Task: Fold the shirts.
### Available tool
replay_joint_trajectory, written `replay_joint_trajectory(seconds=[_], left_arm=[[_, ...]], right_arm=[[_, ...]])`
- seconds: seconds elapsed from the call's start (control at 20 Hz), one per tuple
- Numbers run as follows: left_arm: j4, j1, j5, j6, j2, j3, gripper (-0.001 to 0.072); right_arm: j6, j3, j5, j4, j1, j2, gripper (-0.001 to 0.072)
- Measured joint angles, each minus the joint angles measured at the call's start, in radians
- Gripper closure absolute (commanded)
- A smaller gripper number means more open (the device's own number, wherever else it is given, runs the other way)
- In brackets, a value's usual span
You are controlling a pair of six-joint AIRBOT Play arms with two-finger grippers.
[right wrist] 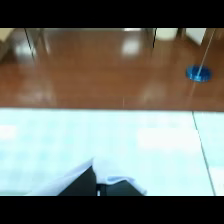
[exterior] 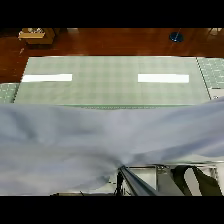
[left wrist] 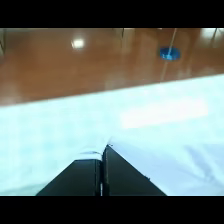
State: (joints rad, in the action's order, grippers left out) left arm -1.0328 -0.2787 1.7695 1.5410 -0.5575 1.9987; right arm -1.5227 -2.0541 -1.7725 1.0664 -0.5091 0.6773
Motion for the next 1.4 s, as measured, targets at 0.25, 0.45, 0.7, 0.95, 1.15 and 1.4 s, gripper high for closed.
replay_joint_trajectory(seconds=[0.25,0.45,0.7,0.95,1.15,1.4], left_arm=[[0.016,-0.001,0.033,-0.056,-0.066,-0.22,0.0685],[0.051,0.006,-0.068,-0.125,-0.161,-0.401,0.0685],[0.1,0.078,-0.261,-0.226,-0.388,-0.505,0.0685],[0.108,0.151,-0.385,-0.313,-0.661,-0.527,0.0685],[0.113,0.168,-0.476,-0.368,-0.816,-0.53,0.0685],[0.117,0.176,-0.608,-0.429,-0.912,-0.531,0.0685]], right_arm=[[0.012,0.274,-0.055,0.046,0.017,0.03,0.0694],[0.02,0.436,-0.021,0.009,0.02,0.136,0.0693],[0.025,0.492,0.13,-0.053,0.035,0.343,0.0693],[0.092,0.504,0.351,-0.058,0.138,0.57,0.0693],[0.18,0.505,0.548,-0.058,0.203,0.711,0.0693],[0.24,0.505,0.697,0.015,0.226,0.814,0.0693]])
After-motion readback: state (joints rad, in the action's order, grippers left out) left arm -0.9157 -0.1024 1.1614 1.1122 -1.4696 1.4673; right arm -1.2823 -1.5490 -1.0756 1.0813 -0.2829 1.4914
